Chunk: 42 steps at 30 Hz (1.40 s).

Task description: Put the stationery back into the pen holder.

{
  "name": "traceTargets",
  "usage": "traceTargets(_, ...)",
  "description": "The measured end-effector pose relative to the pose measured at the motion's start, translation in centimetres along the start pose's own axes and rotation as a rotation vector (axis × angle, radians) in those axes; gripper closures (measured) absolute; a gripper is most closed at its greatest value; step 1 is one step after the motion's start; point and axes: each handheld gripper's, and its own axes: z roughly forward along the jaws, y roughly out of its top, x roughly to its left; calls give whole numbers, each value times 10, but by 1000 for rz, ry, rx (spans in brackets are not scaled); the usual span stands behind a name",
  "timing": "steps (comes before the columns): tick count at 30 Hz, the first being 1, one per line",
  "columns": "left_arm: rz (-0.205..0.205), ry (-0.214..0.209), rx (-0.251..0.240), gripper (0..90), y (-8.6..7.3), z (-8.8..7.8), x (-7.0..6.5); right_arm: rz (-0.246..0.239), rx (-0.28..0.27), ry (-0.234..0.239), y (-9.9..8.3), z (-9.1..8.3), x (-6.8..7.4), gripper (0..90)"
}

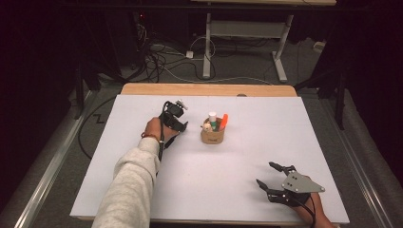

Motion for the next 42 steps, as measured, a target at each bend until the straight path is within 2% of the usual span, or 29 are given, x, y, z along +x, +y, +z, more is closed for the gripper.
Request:
traceTargets(2, 1, 1, 1, 746, 0, 0, -1, 2, -1, 3, 0, 0, 0, 294)
traceTargets(5, -19, -26, -19, 767, -3, 0, 2, 1, -2, 5, 0, 0, 0, 295)
traceTargets(7, -26, -28, -29, 770, -4, 0, 3, 0, -4, 4, 0, 0, 0, 295)
traceTargets(11, -6, 9, -65, 774, -7, -5, -1, 4, -6, -1, 0, -1, -1, 296)
traceTargets(17, -18, 37, -213, 775, -18, -25, -3, 0, -15, -8, 1, -2, -1, 297)
traceTargets(21, -9, 27, -319, 775, -27, -34, -8, 0, -10, -11, 0, -1, -1, 297)
traceTargets(22, -10, 13, -346, 776, -29, -37, -9, 0, -13, -13, 0, -1, -1, 297)
traceTargets(26, -25, -11, -484, 776, -39, -53, -12, -2, -19, -18, 1, -2, -1, 298)
traceTargets(30, -12, -8, -596, 776, -47, -67, -19, 1, -20, -22, 0, -2, -2, 299)
traceTargets(33, 6, -31, -688, 776, -51, -75, -25, 0, -18, -22, 0, -1, -2, 299)
traceTargets(37, 41, -34, -781, 776, -49, -85, -37, 0, -16, -23, 0, -2, -1, 299)
traceTargets(39, 59, -58, -834, 776, -47, -89, -43, 0, -15, -24, 0, -1, -2, 299)
traceTargets(41, 72, -62, -859, 776, -44, -91, -49, -1, -15, -24, 0, -1, -2, 299)
traceTargets(42, 81, -77, -865, 776, -42, -91, -52, 0, -16, -23, -1, -1, -2, 299)
